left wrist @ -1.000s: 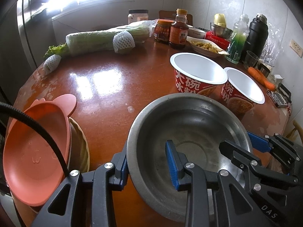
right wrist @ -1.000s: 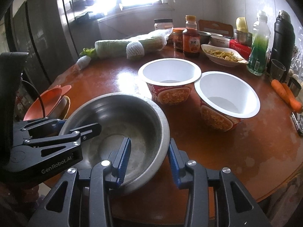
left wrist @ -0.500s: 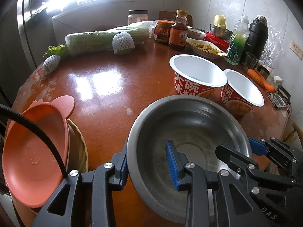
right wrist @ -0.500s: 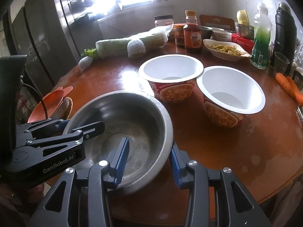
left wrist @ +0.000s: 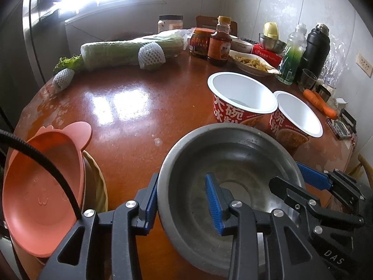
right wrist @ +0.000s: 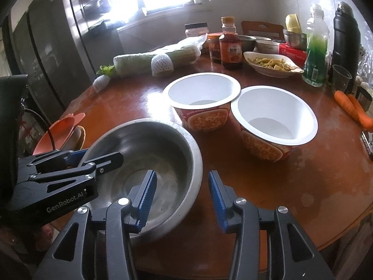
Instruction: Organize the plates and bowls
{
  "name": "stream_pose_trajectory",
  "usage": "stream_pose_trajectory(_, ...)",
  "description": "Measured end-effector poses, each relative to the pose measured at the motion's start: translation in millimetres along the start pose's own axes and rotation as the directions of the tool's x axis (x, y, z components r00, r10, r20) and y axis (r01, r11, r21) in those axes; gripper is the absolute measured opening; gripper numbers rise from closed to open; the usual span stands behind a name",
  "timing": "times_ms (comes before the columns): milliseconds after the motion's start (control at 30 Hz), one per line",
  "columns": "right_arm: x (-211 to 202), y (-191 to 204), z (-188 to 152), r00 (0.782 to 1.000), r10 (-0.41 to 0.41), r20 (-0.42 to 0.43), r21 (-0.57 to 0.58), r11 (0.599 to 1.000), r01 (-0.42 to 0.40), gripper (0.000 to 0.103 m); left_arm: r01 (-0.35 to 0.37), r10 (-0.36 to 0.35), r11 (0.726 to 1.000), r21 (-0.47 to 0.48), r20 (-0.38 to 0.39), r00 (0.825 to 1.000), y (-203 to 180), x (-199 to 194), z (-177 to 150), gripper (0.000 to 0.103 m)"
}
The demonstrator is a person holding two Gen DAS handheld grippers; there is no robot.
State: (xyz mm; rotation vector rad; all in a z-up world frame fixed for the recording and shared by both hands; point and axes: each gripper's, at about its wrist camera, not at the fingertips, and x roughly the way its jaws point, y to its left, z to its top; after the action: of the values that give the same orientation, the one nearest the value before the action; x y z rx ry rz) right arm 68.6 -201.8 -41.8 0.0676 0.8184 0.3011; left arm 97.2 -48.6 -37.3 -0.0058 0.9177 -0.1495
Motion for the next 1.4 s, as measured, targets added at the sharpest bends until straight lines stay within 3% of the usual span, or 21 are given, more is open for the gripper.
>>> stream_pose_trajectory(767, -4.8, -16.7, 37.6, 1.0, -0.005, 0.005, -0.002, 1.0, 0.005, 0.049, 0.008, -0.007, 1.0, -0.021, 0.047, 0.999, -0.4, -20.4, 42.2, 0.042)
stream_pose_trajectory(1400, 7.6, -35.2, 105.8, 0.999, -0.041, 0.013, -0.035, 0.999, 0.041, 0.049, 0.016, -0.013, 0.999, -0.036, 0.061, 0.998, -4.4, -15.2, 97.8, 0.042)
